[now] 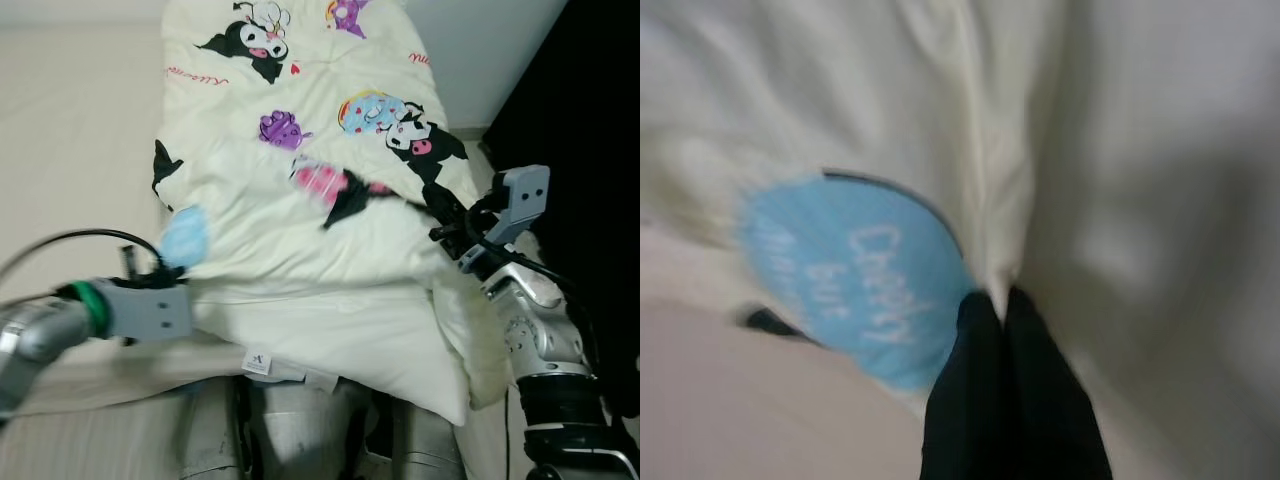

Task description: Clean up the room

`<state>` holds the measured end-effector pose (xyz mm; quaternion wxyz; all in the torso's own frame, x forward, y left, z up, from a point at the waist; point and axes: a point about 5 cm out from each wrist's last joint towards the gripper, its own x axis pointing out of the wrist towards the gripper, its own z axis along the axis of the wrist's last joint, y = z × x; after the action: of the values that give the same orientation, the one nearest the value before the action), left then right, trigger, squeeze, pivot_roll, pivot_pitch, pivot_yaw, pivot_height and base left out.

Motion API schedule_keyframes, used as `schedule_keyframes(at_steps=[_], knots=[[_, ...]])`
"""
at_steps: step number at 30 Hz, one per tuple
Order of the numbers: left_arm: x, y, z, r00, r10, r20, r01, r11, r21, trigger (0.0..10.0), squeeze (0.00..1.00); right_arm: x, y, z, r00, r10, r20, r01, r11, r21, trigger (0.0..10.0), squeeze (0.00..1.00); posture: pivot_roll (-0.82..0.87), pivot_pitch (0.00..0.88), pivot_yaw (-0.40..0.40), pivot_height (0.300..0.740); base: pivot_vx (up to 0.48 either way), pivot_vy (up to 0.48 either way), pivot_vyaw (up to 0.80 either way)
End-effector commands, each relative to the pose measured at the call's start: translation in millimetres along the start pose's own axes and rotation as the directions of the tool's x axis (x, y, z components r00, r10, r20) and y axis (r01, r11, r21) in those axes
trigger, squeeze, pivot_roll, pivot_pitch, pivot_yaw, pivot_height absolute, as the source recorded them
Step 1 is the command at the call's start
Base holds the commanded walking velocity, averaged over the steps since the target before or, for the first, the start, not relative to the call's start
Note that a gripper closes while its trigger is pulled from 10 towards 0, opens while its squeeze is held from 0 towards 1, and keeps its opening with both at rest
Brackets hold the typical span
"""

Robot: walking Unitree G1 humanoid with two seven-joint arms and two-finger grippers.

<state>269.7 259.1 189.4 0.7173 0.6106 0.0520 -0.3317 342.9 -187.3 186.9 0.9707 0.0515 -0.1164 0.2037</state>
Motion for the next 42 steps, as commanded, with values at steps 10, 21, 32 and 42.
schedule_keyframes(at_steps=[10,21,32,42], knots=[[-39.9,-40.3,1.7,0.836,-0.548,0.01,0.548,0.836,-0.015,0.0,0.0,-5.7,3.7,-19.7,0.998,-0.004,-0.065,0.006,0.999,0.035,10.0,0.0,0.13,0.233,0.019,0.6,0.0,0.0,0.0],[-90.4,-123.0,6.5,0.429,-0.901,0.063,0.903,0.43,-0.002,0.0,0.0,-8.9,1.4,-24.9,0.997,-0.02,-0.08,0.023,0.999,0.039,10.0,0.0,0.14,0.245,0.023,0.6,0.0,0.0,0.0],[-48.2,-125.6,-20.0,0.677,-0.715,-0.175,0.732,0.678,0.059,10.0,0.0,-5.1,6.9,-25.4,0.997,-0.005,-0.076,0.008,0.999,0.048,10.0,0.0,0.12,0.247,0.016,0.6,0.0,0.0,0.0],[-54.0,-113.3,-9.4,0.658,-0.75,-0.068,0.75,0.661,-0.019,10.0,1.0,-7.5,8.7,-27.6,0.996,0.007,-0.083,-0.003,0.999,0.055,10.0,0.0,0.12,0.25,0.008,0.6,0.0,0.0,0.0]])
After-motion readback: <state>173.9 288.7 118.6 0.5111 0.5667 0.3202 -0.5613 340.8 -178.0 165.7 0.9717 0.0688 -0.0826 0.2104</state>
